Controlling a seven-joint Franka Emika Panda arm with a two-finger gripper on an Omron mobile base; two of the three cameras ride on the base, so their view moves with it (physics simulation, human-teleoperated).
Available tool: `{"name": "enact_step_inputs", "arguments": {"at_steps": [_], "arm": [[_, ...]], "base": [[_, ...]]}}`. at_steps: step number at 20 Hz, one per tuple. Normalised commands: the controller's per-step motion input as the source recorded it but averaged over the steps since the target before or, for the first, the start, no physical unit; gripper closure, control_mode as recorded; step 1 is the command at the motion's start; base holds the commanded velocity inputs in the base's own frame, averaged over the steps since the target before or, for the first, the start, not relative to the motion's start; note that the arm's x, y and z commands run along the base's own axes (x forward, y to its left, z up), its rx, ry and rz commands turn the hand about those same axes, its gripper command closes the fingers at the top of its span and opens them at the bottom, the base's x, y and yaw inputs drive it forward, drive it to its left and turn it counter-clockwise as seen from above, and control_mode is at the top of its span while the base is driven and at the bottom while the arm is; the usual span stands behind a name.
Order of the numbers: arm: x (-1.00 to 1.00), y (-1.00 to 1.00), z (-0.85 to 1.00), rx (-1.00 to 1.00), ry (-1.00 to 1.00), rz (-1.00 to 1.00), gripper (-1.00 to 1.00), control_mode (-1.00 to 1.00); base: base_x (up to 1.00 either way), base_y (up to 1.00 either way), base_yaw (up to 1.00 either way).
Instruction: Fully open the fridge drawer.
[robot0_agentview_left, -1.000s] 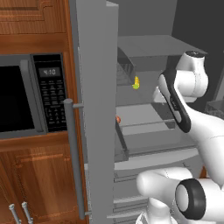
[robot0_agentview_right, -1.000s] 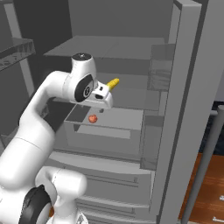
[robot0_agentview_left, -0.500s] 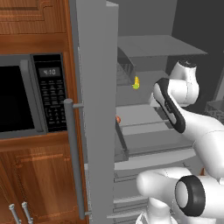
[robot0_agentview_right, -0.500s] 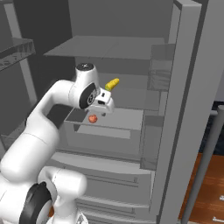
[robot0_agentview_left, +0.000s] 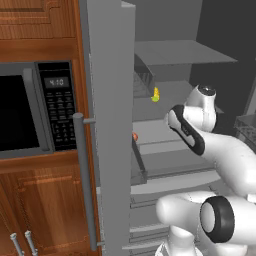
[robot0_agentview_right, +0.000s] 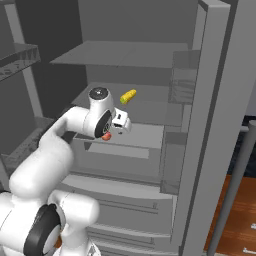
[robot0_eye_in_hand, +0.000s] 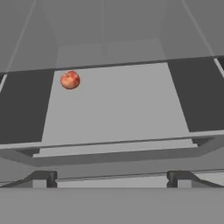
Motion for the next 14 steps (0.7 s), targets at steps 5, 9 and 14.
{"name": "enact_step_inputs", "arguments": {"at_steps": [5,9,14], "arm": [[0.62,0.22,-0.31,-0.02,0.05,0.01,-1.0,-1.0],[0.39,0.03,-0.41,0.0,0.0,0.02,-1.0,-1.0],[0.22,0.0,-0.6,0.0,0.0,0.0,-1.0,-1.0]], "base": [[0.0,0.0,0.0],[0.0,0.0,0.0],[0.0,0.0,0.0]]}}
